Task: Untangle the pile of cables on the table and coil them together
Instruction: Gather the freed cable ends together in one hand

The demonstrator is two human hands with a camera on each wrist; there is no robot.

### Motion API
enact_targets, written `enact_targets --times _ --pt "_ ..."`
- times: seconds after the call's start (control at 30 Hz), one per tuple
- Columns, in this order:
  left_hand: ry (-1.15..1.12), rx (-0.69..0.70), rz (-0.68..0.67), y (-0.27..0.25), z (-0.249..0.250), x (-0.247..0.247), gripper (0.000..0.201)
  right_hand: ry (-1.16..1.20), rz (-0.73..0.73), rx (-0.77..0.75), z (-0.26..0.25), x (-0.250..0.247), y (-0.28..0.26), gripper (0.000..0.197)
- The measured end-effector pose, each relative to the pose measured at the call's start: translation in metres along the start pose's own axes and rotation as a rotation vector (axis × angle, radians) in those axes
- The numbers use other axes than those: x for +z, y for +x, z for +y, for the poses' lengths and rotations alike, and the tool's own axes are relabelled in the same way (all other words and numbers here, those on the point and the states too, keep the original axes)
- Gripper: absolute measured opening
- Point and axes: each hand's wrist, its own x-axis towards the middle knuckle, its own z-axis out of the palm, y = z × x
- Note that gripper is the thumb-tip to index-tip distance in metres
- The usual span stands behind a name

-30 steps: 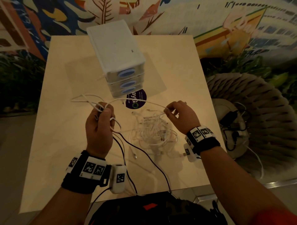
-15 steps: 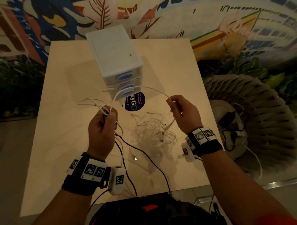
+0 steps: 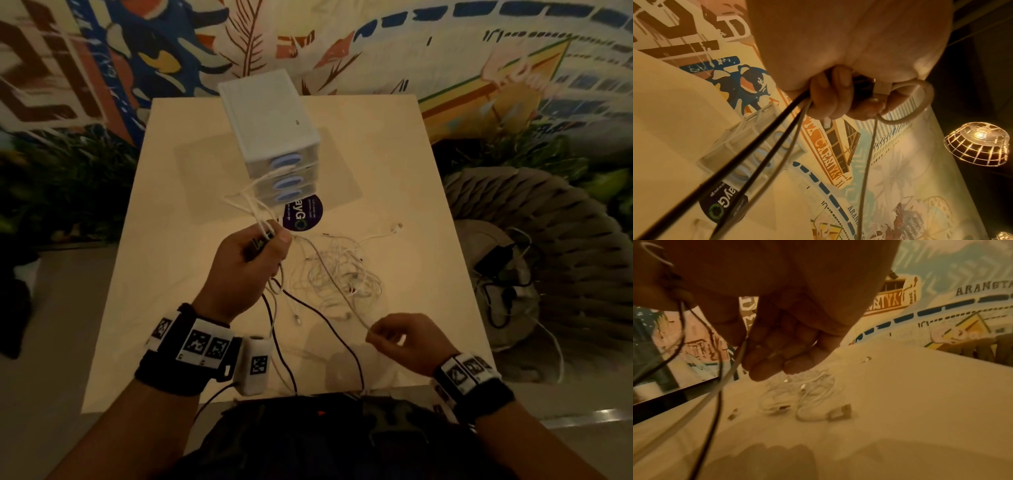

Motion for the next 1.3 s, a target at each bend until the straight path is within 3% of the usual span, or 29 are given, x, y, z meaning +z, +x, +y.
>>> enact_targets --times 0.1,0.17,0.3,0.37,0.47,0.53,0.77,0.9,1.0,1.07,1.3 --pt "0.061 0.046 -0.122 -0.015 0.006 0.004 0.034 -0.055 -0.144 -0.014 -0.006 0.013 -0.011 0.036" --pt "0.083 0.044 -0.203 -0.027 0.007 0.006 0.04 -0.078 -0.142 -0.029 -0.017 0.006 -0.01 0.045" --pt "0.106 0.009 -0.326 -0.046 0.006 0.009 0.033 -0.001 0.207 -0.214 -0.062 -0.029 0.01 0.062" --pt "0.121 0.01 -0.341 -0.05 0.008 0.011 0.031 0.027 0.253 -0.314 -0.096 -0.042 0.024 0.055" --pt "0.118 0.019 -0.31 -0.051 0.015 0.01 0.032 -0.055 0.262 -0.515 -0.134 -0.043 0.041 0.025" --pt "0.098 0.005 -0.281 -0.049 0.018 0.002 0.031 -0.096 0.288 -0.581 -0.145 -0.036 0.047 0.021" --pt "0.177 -0.094 -0.122 -0.045 0.018 -0.026 0.048 0.065 0.406 -0.411 -0.113 -0.028 0.026 0.026" --pt "0.195 -0.089 -0.043 -0.038 0.015 -0.036 0.041 0.053 0.18 -0.241 -0.07 -0.01 -0.003 0.034" --pt "0.253 -0.062 -0.136 -0.038 0.016 -0.026 0.035 0.046 -0.035 -0.144 -0.063 0.016 -0.021 0.044" --pt "0.284 -0.069 -0.197 -0.041 0.015 -0.017 0.034 0.06 -0.102 -0.108 -0.069 0.023 -0.025 0.047" --pt "0.468 -0.018 -0.294 -0.043 0.015 -0.005 0.037 0.092 0.269 -0.309 -0.142 -0.044 0.006 0.041"
